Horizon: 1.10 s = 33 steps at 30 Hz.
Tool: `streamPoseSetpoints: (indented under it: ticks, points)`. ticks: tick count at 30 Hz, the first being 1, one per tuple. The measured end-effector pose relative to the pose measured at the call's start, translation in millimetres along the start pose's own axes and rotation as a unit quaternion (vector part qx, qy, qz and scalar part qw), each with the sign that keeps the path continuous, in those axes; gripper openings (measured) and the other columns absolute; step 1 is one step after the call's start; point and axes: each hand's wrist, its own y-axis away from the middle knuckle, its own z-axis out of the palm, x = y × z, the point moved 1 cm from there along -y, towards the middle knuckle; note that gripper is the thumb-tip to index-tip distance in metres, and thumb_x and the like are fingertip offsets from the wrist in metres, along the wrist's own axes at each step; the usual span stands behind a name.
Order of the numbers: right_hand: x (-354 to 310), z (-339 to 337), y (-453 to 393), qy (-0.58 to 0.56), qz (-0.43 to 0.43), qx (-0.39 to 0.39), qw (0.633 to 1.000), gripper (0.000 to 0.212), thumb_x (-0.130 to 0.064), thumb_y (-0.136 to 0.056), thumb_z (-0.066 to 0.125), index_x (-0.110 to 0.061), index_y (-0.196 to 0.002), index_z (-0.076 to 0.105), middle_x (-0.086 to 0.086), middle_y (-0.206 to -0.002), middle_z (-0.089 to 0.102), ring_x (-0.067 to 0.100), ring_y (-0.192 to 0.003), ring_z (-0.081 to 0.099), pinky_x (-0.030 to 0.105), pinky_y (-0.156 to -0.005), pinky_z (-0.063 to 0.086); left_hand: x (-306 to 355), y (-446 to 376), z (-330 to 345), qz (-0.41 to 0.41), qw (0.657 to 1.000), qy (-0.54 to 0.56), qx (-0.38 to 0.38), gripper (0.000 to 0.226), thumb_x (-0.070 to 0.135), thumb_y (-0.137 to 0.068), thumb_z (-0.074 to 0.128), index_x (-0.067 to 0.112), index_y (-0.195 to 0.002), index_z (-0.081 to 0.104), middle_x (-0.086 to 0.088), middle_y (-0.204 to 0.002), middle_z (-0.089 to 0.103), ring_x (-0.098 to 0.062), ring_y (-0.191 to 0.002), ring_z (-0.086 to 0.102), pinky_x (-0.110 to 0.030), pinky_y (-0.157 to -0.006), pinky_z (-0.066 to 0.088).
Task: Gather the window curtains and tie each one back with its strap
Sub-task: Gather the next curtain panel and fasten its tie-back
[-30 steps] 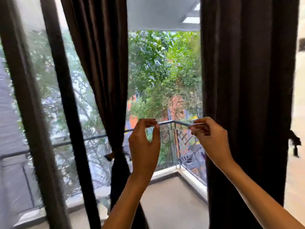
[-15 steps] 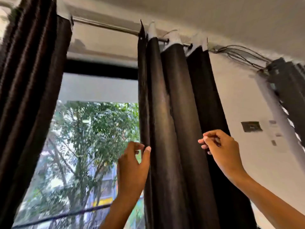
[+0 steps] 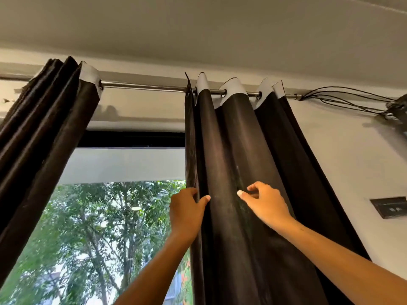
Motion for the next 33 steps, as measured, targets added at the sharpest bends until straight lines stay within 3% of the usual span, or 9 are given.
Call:
streamPoseSetpoints:
  ticks: [5, 8, 12, 16, 21, 27, 29, 30, 33]
  points:
    - [-3, 32, -26, 0.037, -0.016, -0.033, 0.999, 0.073, -0.059, -0.079, 0.064, -0.02, -0.137, 0.043, 0.003, -0.127, 0.058, 0.025, -0.117, 0.056, 0.038, -0.092, 0.049, -16, -23, 30, 0.002, 0.999, -0.04, 0.006, 0.027, 0.02, -0.069, 0.083, 0.0, -0.078, 0.065, -0.016, -0.074, 0.065, -0.031, -0.073, 0.063, -0.024, -0.051, 0.033]
    - [-2, 47, -33, 0.048, -0.056, -0.04, 0.997, 0.078, -0.056, -0.077, 0.068, -0.02, -0.14, 0.038, 0.004, -0.129, 0.057, 0.026, -0.118, 0.055, 0.039, -0.093, 0.048, -34, -32, 44, 0.02, 0.997, -0.076, 0.014, 0.021, 0.013, -0.067, 0.081, 0.004, -0.082, 0.069, -0.013, -0.08, 0.069, -0.029, -0.076, 0.065, -0.027, -0.056, 0.04]
    - [1, 59, -35, 0.075, -0.083, -0.037, 0.993, 0.061, -0.041, -0.082, 0.069, -0.018, -0.133, 0.044, 0.006, -0.122, 0.06, 0.028, -0.113, 0.058, 0.038, -0.089, 0.048, -52, -40, 50, 0.011, 0.997, -0.045, 0.057, 0.01, 0.001, -0.066, 0.074, 0.003, -0.075, 0.074, -0.013, -0.071, 0.071, -0.025, -0.07, 0.068, -0.031, -0.062, 0.051]
    - [-7, 70, -26, 0.083, -0.14, 0.002, 0.987, 0.034, -0.008, -0.087, 0.054, -0.02, -0.119, 0.058, 0.01, -0.112, 0.065, 0.033, -0.107, 0.059, 0.036, -0.08, 0.048, -45, -34, 40, 0.029, 0.997, 0.02, 0.067, 0.007, 0.008, -0.074, 0.077, 0.008, -0.08, 0.077, -0.005, -0.069, 0.073, 0.007, -0.054, 0.058, -0.016, -0.058, 0.049]
    - [-35, 82, -20, 0.058, -0.249, -0.087, 0.963, 0.047, 0.001, -0.084, 0.05, -0.012, -0.13, 0.051, 0.017, -0.115, 0.062, 0.04, -0.106, 0.057, 0.041, -0.08, 0.047, -24, -40, 38, 0.029, 0.997, 0.032, 0.059, 0.027, 0.027, -0.081, 0.073, 0.003, -0.069, 0.075, -0.014, -0.061, 0.07, -0.025, -0.058, 0.069, -0.043, -0.061, 0.059]
    - [-19, 61, -33, -0.02, -0.283, -0.228, 0.931, 0.027, -0.019, -0.09, 0.052, -0.015, -0.115, 0.062, 0.008, -0.091, 0.062, 0.029, -0.088, 0.062, 0.033, -0.064, 0.043, 1, -57, 42, -0.001, 0.994, -0.08, 0.068, 0.027, 0.02, -0.07, 0.083, -0.003, -0.062, 0.07, -0.015, -0.055, 0.063, -0.032, -0.053, 0.06, -0.033, -0.057, 0.054]
    - [-6, 43, -52, -0.039, -0.277, -0.142, 0.95, 0.032, -0.043, -0.09, 0.055, -0.02, -0.107, 0.069, 0.003, -0.097, 0.068, 0.018, -0.097, 0.063, 0.035, -0.081, 0.05, 6, -57, 48, 0.003, 0.99, -0.12, 0.071, 0.021, 0.013, -0.072, 0.08, -0.002, -0.063, 0.068, -0.013, -0.054, 0.058, -0.027, -0.053, 0.052, -0.027, -0.054, 0.044]
    - [1, 32, -66, 0.003, -0.254, -0.046, 0.966, 0.043, -0.05, -0.089, 0.055, -0.021, -0.118, 0.065, 0.008, -0.121, 0.063, 0.019, -0.117, 0.055, 0.04, -0.099, 0.043, 8, -55, 51, 0.009, 0.989, -0.127, 0.071, 0.015, 0.011, -0.073, 0.079, 0.0, -0.068, 0.069, -0.013, -0.059, 0.061, -0.025, -0.056, 0.056, -0.026, -0.056, 0.046]
    - [26, 2, -109, 0.071, -0.083, 0.061, 0.992, 0.083, -0.048, -0.086, 0.06, -0.016, -0.15, 0.018, 0.02, -0.156, 0.014, 0.04, -0.143, 0.015, 0.058, -0.113, 0.018, 9, -51, 62, 0.042, 0.988, -0.124, 0.081, 0.024, 0.011, -0.077, 0.077, 0.002, -0.098, 0.07, -0.015, -0.08, 0.07, -0.025, -0.074, 0.068, -0.031, -0.072, 0.054]
